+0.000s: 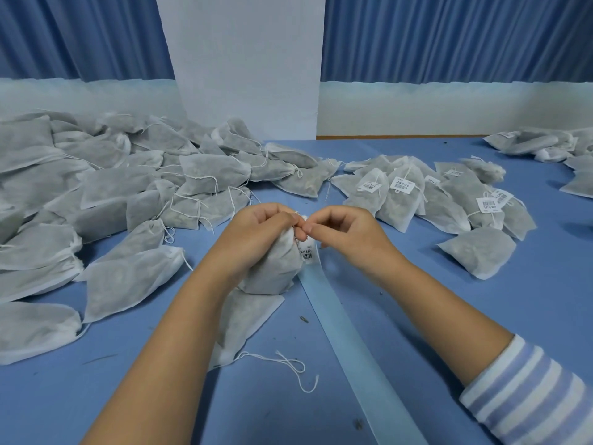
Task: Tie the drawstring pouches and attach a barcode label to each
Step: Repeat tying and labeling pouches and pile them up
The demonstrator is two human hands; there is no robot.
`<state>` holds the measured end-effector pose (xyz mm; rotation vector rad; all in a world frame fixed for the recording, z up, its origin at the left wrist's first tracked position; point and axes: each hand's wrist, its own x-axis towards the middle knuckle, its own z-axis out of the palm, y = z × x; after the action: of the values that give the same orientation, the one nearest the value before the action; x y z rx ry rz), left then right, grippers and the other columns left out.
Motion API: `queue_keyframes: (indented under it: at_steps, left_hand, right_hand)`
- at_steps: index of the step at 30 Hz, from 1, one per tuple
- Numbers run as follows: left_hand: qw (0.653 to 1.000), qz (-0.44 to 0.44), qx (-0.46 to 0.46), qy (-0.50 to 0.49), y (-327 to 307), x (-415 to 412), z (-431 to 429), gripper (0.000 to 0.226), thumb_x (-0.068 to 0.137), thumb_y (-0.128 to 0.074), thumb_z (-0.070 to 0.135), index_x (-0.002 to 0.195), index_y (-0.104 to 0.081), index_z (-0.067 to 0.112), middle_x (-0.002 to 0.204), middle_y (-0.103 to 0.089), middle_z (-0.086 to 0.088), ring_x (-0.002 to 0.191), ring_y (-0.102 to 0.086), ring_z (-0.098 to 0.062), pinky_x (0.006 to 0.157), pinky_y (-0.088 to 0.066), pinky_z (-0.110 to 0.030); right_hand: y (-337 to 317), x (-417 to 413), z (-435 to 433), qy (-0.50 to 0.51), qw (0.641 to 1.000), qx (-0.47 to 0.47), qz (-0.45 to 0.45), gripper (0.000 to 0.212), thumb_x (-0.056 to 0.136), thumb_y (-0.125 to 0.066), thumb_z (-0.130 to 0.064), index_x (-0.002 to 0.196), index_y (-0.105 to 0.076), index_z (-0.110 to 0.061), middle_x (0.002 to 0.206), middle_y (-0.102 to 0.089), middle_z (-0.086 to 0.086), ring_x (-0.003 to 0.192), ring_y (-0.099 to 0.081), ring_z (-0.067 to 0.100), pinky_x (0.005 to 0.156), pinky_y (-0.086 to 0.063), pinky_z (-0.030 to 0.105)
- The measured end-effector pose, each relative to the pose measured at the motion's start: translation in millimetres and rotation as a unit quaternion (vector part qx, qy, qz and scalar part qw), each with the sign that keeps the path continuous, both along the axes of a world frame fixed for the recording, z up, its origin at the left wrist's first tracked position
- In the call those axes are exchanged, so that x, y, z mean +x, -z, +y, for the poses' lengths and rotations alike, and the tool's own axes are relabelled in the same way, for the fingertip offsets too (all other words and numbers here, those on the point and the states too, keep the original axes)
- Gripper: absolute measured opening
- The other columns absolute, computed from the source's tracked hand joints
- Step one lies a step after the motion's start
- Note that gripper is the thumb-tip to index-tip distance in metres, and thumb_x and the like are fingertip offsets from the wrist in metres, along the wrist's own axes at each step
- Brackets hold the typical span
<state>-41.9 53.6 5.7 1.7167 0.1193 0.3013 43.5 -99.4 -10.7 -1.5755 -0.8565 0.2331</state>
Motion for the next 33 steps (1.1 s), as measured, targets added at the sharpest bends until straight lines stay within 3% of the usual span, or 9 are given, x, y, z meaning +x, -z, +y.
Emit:
queue_keyframes:
  at_steps: [4,7,10,16,20,25,30,33]
  left_hand:
    - [1.0,-0.007,0.013,-0.015,-0.9,-0.5,-2.7,0.021,0.093,-0.057,0.01,0.077,-0.07,0.014,0.074,-0.073,0.001,0.075,-0.066,-0.004,0.071,-0.049,-0.011]
    - [0.997,-0.032,0.03,-0.058,-0.6,1.4,-6.9,0.019,0.09,-0.063,0.008,0.076,-0.073,0.016,0.078,-0.074,0.003,0.074,-0.066,-0.001,0.07,-0.048,-0.01]
    - [0.983,-0.035,0.121,-0.131,3.9,6.2,-7.6,0.013,0.088,-0.07,0.019,0.077,-0.075,0.023,0.087,-0.069,0.005,0.063,-0.055,-0.004,0.063,-0.041,-0.018]
    - [0.983,-0.016,0.125,-0.13,4.4,6.8,-8.0,0.013,0.085,-0.069,0.021,0.074,-0.075,0.021,0.059,-0.061,0.027,0.045,-0.044,0.002,0.046,-0.032,-0.007]
    - [0.985,-0.014,0.119,-0.126,5.0,7.0,-7.6,0.017,0.084,-0.068,0.021,0.069,-0.074,0.024,0.058,-0.062,0.023,0.046,-0.041,-0.001,0.046,-0.033,-0.009]
    - [0.984,-0.005,0.124,-0.129,4.6,5.9,-6.5,0.013,0.083,-0.07,0.022,0.072,-0.075,0.02,0.05,-0.055,0.02,0.042,-0.04,-0.001,0.043,-0.03,-0.008]
    - [0.986,0.004,0.114,-0.121,2.5,4.8,-7.1,0.014,0.083,-0.067,0.02,0.072,-0.076,0.02,0.073,-0.072,0.01,0.059,-0.049,-0.006,0.057,-0.04,-0.015]
    - [0.986,0.005,0.116,-0.12,2.8,4.1,-5.4,0.013,0.083,-0.069,0.023,0.073,-0.076,0.019,0.063,-0.065,0.011,0.052,-0.045,-0.003,0.05,-0.035,-0.01]
  right_hand:
    - [-1.7,0.5,0.9,-0.008,0.999,-0.022,0.022,0.017,0.091,-0.064,-0.008,0.078,-0.069,-0.018,0.074,-0.07,-0.012,0.069,-0.059,0.001,0.066,-0.049,0.014]
    - [-1.5,0.7,2.2,0.012,1.0,-0.029,0.002,0.021,0.092,-0.059,-0.004,0.077,-0.064,-0.017,0.078,-0.066,-0.004,0.073,-0.055,0.01,0.068,-0.048,0.024]
    - [-3.0,2.0,1.2,0.022,0.999,-0.033,-0.025,0.022,0.092,-0.055,-0.001,0.077,-0.061,-0.016,0.077,-0.059,0.0,0.076,-0.053,0.015,0.069,-0.047,0.028]
    - [-4.0,5.8,-3.5,-0.001,1.0,-0.008,-0.001,0.016,0.087,-0.067,0.0,0.081,-0.059,-0.013,0.077,-0.061,-0.003,0.075,-0.056,0.014,0.067,-0.051,0.023]
    - [-0.6,5.9,-1.6,-0.012,0.999,0.017,-0.025,0.026,0.082,-0.073,0.002,0.084,-0.053,-0.013,0.08,-0.064,0.0,0.068,-0.055,0.01,0.069,-0.049,0.023]
    - [2.2,9.1,-0.4,0.005,0.999,0.001,-0.053,0.021,0.086,-0.071,-0.002,0.099,-0.069,-0.019,0.079,-0.069,-0.004,0.073,-0.061,0.009,0.072,-0.05,0.02]
    - [-1.4,8.9,-3.8,0.0,0.998,-0.042,-0.051,0.015,0.09,-0.068,-0.009,0.084,-0.072,-0.022,0.074,-0.071,-0.011,0.07,-0.063,0.003,0.067,-0.049,0.015]
    - [-4.4,8.4,-4.4,-0.012,0.998,-0.056,-0.022,0.014,0.09,-0.066,-0.009,0.081,-0.071,-0.018,0.071,-0.068,-0.011,0.067,-0.06,0.003,0.063,-0.048,0.015]
